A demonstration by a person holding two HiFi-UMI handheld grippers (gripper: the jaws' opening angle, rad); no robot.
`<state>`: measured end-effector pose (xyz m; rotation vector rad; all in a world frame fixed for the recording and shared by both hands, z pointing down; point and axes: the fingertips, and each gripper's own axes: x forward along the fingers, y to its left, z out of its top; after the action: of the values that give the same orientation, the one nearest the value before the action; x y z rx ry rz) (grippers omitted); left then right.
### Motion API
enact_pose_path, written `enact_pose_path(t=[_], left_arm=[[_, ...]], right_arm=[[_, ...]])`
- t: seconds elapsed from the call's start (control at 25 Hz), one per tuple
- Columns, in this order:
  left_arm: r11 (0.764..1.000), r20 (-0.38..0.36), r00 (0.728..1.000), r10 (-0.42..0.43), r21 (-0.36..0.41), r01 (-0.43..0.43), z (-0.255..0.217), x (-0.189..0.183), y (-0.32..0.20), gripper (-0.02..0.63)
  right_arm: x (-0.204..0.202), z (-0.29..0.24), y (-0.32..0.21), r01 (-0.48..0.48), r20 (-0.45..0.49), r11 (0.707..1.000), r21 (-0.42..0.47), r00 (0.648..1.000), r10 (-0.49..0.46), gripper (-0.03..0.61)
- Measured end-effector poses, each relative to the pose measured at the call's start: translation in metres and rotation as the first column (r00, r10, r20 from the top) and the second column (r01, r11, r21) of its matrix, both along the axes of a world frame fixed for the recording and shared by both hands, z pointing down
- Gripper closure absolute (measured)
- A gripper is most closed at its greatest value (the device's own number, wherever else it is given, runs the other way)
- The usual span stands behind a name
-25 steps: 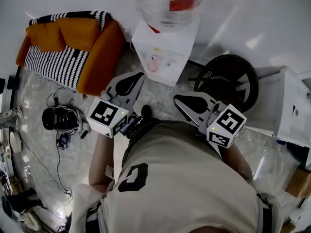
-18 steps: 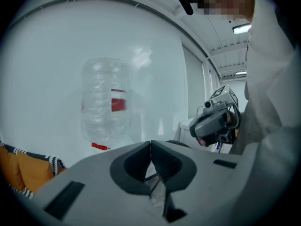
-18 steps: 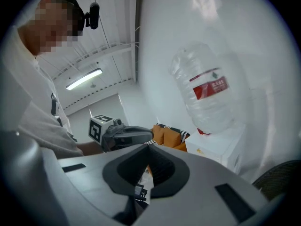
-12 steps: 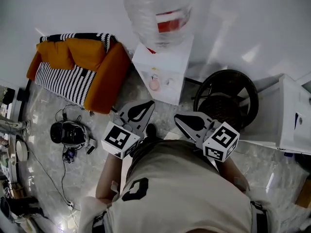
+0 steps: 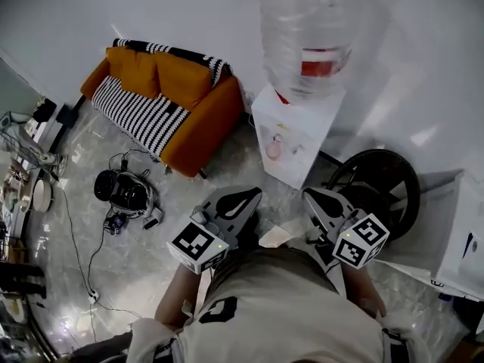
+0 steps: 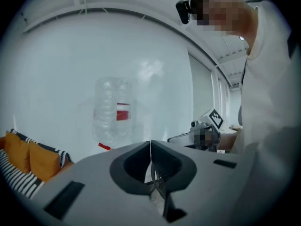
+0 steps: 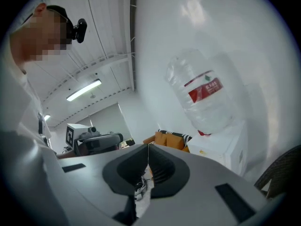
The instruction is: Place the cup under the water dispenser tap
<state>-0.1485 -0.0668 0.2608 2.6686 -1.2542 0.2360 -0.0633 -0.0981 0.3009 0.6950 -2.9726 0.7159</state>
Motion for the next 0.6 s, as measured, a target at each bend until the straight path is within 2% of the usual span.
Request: enact_pose_path(t=[0.12,0.24,0.32,0.44,0.6], left_arm=[[0.999,-0.043,0.998,-0.039,-0.009,0.039,-0.007,-0.017,0.007,0.557],[0.998,-0.128,0.990,-0.065,-0.025,0.062,-0.014,-0.028,0.013,0.557],[0.996,-0.158,0.984,-0.083,-0.031,0.079,-0.018,-0.036,0.017,0.557],[0.998,-0.164,0.984,-0.070,-0.014,0.069,-0.025,-0.046,0.026,0.556],[0.999,-0.153,0.988,-0.007,0.032,0.012,-0.031,-0.067,0.035,0.557]], right_arm=[[-0.017,-0.002,0.003,0.043,0.021,0.999,-0.026,0.999,-0.043,0.550],[-0.032,0.000,0.008,0.073,0.004,0.997,-0.036,0.997,-0.073,0.550],[-0.042,-0.001,0.012,0.087,0.001,0.995,-0.051,0.996,-0.087,0.550],[-0.063,-0.006,0.025,0.130,0.002,0.990,-0.050,0.992,-0.130,0.549],[-0.096,-0.017,0.037,0.178,-0.002,0.984,0.005,0.984,-0.178,0.549]])
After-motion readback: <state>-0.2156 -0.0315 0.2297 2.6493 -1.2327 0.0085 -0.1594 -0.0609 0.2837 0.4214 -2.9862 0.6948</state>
